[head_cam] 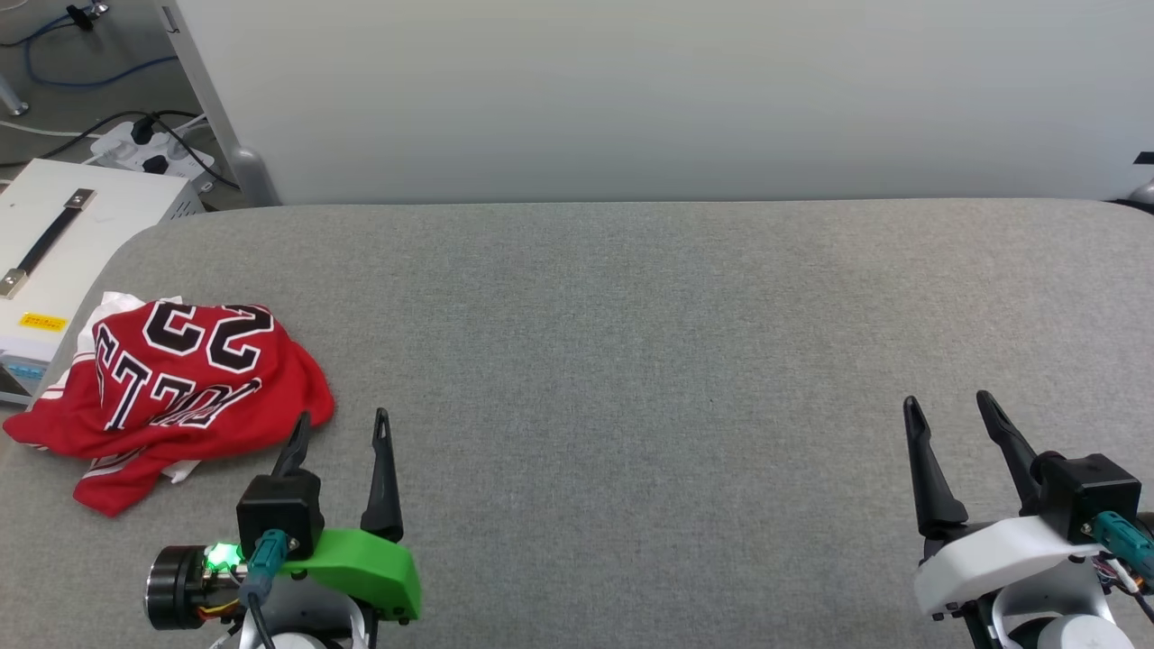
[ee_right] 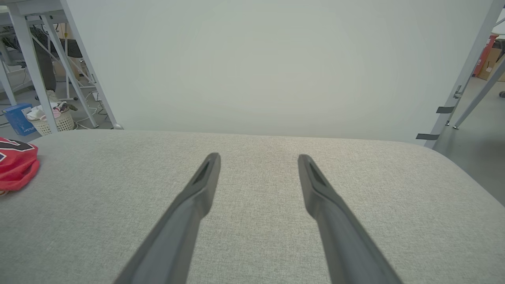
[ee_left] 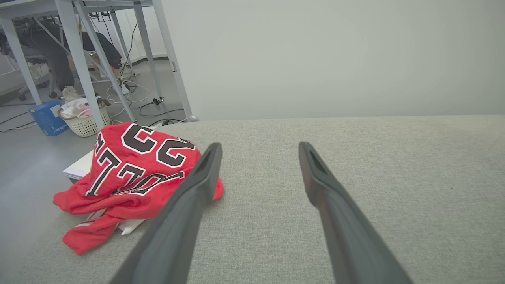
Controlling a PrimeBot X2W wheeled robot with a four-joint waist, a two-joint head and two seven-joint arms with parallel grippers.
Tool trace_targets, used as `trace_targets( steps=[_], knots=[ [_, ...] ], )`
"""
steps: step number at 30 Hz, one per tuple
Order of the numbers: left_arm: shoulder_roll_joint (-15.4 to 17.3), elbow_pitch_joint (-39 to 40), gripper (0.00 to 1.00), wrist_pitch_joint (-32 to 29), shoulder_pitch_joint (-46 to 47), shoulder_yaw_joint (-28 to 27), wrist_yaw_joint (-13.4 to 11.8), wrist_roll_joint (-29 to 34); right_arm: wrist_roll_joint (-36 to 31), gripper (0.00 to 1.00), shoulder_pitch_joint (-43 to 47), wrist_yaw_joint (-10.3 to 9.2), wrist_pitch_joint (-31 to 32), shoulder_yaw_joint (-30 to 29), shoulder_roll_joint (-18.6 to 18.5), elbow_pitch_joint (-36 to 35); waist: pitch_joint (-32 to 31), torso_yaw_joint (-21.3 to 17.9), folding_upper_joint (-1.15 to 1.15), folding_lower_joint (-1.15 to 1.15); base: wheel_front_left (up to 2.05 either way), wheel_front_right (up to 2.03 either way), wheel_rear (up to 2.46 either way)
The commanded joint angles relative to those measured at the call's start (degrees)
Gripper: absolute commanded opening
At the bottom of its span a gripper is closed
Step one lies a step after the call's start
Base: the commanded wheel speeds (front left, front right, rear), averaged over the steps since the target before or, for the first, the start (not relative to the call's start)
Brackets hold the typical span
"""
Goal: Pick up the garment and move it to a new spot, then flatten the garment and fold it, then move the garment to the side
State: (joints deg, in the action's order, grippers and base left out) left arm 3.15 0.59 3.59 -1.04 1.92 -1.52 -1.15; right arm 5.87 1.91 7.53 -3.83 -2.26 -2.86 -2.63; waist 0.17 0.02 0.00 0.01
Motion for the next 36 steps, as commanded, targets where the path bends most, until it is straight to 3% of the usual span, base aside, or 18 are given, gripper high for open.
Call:
trace_targets(
  steps=[1,36],
  knots=[
    [-0.08,0.27,1.00,0.77,0.29,0.28,-0.44,-0.31,0.81,1.00,0.55,-0.01,-0.68,-0.34,-0.01,-0.64,-0.02,0.01,0.00,-0.01,0.00,0.00,0.00],
    [-0.15,0.04,1.00,4.93,-0.37,2.49,-1.17,-2.71,2.58,1.00,3.36,-0.02,-4.77,-0.54,-0.01,-2.88,-0.18,-0.04,0.00,-0.01,0.00,0.00,0.00]
  ],
)
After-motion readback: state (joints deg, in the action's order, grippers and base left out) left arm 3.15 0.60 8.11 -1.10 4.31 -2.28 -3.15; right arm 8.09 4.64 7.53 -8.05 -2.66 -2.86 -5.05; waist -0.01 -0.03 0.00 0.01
